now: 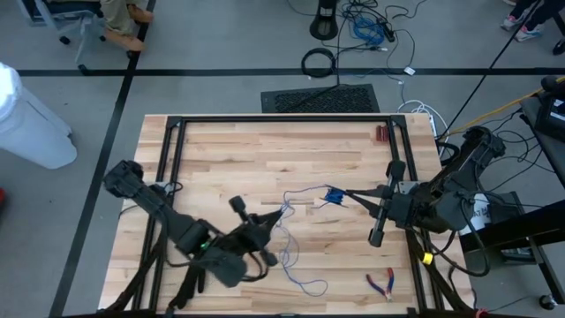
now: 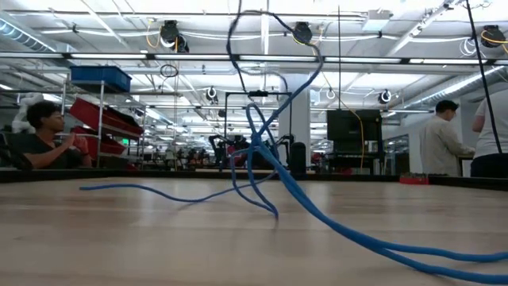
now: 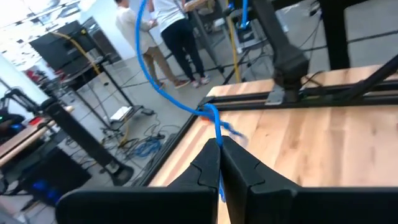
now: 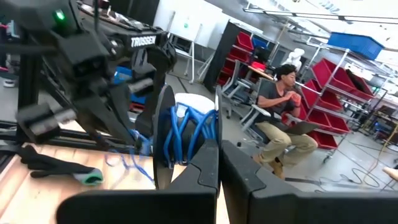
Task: Coil cords
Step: Coil the blue wire onto the black spool
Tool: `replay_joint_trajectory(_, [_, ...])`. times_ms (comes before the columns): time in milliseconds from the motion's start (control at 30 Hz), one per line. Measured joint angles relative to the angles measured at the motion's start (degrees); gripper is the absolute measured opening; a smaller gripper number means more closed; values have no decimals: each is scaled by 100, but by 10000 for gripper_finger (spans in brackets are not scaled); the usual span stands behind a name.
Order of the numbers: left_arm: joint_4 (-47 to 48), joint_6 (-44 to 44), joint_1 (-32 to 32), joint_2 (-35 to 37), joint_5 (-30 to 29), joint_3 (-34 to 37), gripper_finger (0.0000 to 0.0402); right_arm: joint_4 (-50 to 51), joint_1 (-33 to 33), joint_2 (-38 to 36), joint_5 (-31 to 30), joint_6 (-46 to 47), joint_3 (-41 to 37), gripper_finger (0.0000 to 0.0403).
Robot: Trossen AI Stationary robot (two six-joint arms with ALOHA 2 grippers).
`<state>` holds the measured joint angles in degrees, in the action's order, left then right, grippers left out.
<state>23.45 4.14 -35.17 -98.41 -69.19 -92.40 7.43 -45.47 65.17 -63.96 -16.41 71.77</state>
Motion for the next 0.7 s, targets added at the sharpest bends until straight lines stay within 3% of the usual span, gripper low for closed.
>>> replay_joint_trajectory(267, [-328,11,567,-343,707,0,11,-375,0,55,-23,31,2,0])
replay_joint_trajectory(533, [-1409,-162,1012,-912,1554,0,11,-729,96,326,-116,-67,2,0])
replay_joint_trajectory(700, [-2164,-493,1129,-1132,2239,0,11,-728,317,548,-773,-176,2,0])
